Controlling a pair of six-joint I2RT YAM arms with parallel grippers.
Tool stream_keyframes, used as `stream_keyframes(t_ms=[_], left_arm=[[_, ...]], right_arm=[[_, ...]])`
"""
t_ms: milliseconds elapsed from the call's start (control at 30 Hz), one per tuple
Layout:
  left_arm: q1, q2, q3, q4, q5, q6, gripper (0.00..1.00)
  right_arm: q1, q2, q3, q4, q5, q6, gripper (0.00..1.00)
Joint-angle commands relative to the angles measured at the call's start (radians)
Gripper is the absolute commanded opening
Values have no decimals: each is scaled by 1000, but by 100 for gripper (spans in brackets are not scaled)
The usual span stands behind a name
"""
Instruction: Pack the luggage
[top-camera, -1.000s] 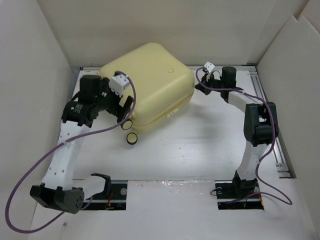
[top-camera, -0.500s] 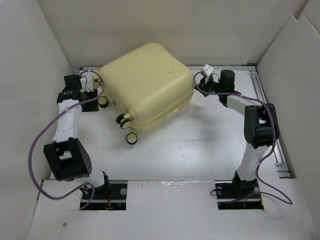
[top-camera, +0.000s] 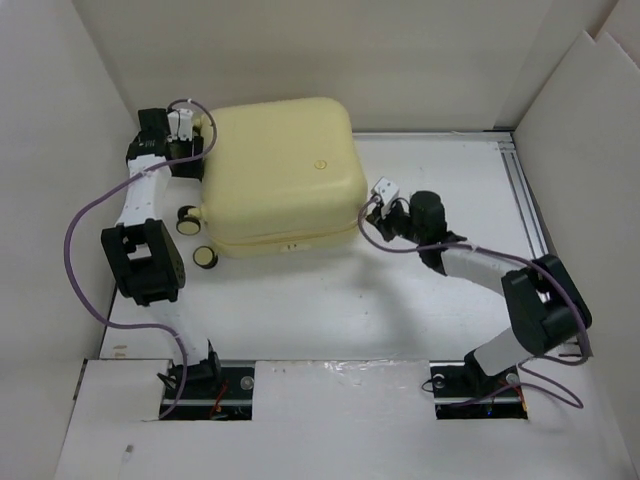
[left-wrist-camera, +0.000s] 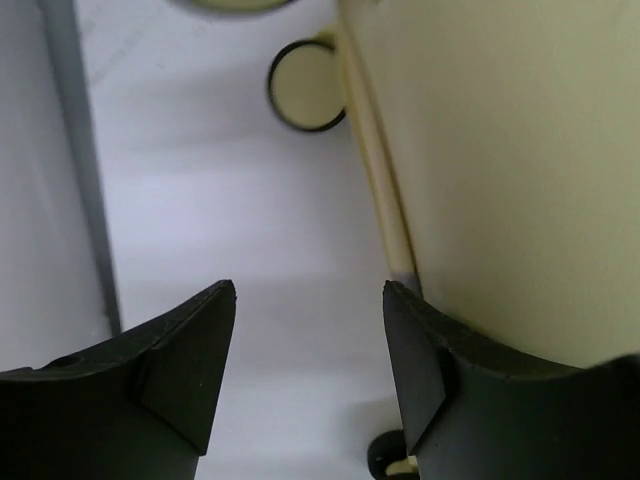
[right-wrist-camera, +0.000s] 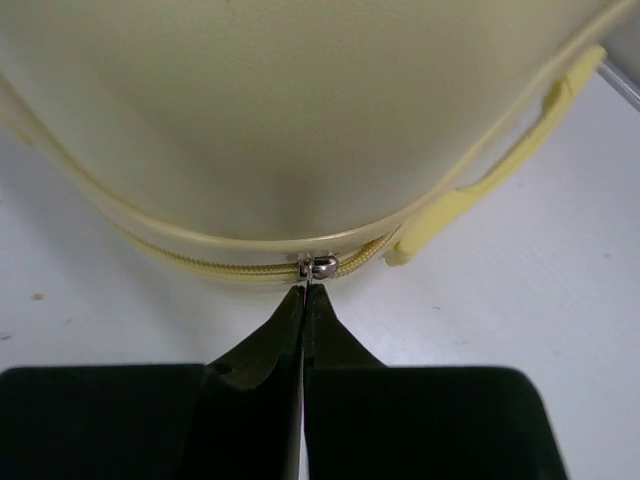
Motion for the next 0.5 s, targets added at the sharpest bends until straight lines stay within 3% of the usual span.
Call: stream_keyframes(t_ms=[0,133,267,367,433,467], left_arm=[[-75,0,25,-6,170,30,59],[-114,-51,3,3,170,107,67],[-114,-159,-34,-7,188,171,77],[-105,-288,-83,-35,188,332,81],[-82,-353,-124,-61,179,441,90],[-66,-408,-133,-84,179,563,94]], right_arm=[[278,-71,-80,121,-138,104,0],[321,-94,-117,121,-97,175,0],[288,-104,-137,121,-61,187,0],[240,-93,-137,92,-61,187,0],[216,-84,-137,74,-61,176,0],[193,-84,-127,51,-77,167,0]])
